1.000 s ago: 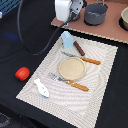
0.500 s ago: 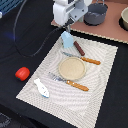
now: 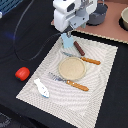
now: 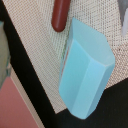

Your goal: Interact with the objects in diverse but meaningful ways.

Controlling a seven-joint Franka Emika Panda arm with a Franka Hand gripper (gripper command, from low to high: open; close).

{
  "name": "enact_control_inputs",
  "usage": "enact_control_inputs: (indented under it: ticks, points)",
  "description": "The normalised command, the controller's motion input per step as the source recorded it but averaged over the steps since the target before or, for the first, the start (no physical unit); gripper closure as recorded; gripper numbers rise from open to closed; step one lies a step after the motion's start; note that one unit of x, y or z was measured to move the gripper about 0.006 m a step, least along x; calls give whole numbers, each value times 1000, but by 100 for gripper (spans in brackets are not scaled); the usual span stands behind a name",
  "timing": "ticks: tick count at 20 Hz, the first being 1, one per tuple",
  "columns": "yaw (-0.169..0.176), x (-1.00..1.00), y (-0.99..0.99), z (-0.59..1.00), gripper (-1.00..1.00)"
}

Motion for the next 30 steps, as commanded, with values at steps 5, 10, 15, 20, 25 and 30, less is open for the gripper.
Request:
enact_control_inputs:
  ticks: [5,10,15,20,25,30]
  points:
    - [-20,342,0,-263,-100]
    - [-33,414,0,-243,-100]
    - [-67,657,125,-97,-100]
    - [-45,471,254,-217,-100]
    - [-36,330,224,-262,-100]
    - [-35,235,154,-329,100]
